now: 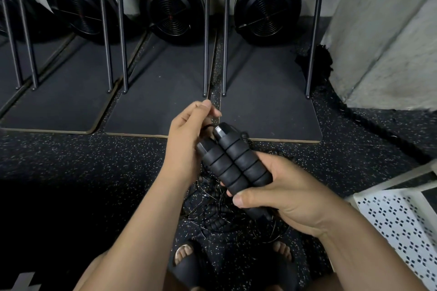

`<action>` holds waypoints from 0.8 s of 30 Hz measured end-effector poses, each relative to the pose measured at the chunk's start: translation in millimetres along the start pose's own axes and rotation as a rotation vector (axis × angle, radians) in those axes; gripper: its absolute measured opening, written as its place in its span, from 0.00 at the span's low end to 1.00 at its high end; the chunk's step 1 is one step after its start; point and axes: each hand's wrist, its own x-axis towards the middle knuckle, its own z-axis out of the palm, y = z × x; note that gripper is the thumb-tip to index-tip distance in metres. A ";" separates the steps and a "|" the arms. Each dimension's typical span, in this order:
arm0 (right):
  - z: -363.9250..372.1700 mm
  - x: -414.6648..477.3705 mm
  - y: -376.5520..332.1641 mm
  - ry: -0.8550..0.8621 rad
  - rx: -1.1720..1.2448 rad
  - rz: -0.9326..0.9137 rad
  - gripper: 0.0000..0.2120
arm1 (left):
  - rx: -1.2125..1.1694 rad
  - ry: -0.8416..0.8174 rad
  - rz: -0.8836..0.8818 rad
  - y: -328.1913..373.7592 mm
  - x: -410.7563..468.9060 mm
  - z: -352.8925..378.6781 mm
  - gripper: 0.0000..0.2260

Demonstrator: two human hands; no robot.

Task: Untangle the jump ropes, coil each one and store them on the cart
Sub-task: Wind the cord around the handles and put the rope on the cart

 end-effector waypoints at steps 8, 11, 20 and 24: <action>1.4 1.8 -9.0 0.191 0.031 -0.278 0.31 | 0.228 -0.231 -0.241 -22.1 -17.0 22.7 0.19; -4.6 1.0 -12.6 0.256 0.024 -0.294 0.28 | 0.399 -0.331 -0.249 -27.2 -27.2 32.3 0.12; -30.9 -0.5 -23.0 0.483 0.077 -0.307 0.22 | 0.585 -0.416 -0.072 -33.2 -28.3 31.6 0.11; -62.6 -3.7 -15.5 0.598 -0.295 -0.128 0.27 | 0.635 -0.347 0.037 -30.5 -21.0 24.1 0.06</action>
